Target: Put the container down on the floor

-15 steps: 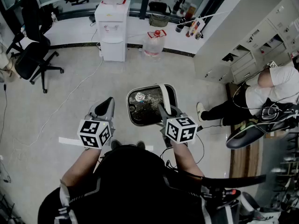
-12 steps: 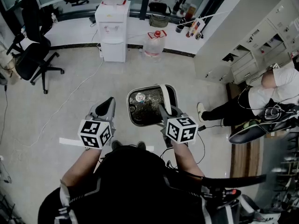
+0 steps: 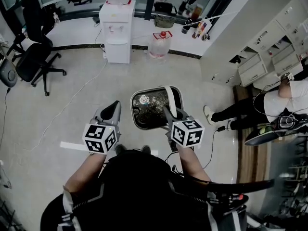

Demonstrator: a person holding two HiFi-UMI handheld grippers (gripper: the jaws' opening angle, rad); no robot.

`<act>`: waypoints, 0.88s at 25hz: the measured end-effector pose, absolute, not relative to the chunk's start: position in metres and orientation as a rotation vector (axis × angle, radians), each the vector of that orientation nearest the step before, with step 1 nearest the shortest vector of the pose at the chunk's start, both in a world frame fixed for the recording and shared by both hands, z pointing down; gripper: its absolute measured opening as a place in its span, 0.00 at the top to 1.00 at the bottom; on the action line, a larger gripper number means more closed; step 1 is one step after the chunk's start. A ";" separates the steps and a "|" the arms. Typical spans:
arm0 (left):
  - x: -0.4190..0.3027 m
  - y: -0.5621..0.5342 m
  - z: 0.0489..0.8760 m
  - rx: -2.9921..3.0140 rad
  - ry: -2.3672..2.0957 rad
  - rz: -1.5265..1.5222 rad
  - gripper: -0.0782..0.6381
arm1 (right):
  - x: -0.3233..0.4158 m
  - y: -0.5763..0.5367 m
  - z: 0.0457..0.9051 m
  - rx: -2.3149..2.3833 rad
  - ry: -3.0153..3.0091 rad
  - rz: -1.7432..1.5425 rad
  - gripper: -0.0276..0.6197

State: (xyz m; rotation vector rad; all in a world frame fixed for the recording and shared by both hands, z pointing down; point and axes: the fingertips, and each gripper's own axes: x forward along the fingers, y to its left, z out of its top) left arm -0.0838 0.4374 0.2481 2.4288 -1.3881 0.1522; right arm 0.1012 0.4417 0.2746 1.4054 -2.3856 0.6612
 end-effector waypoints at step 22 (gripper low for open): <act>-0.144 0.432 0.256 2.439 -1.340 0.086 0.88 | 0.058 0.435 0.269 1.485 -2.354 0.665 0.95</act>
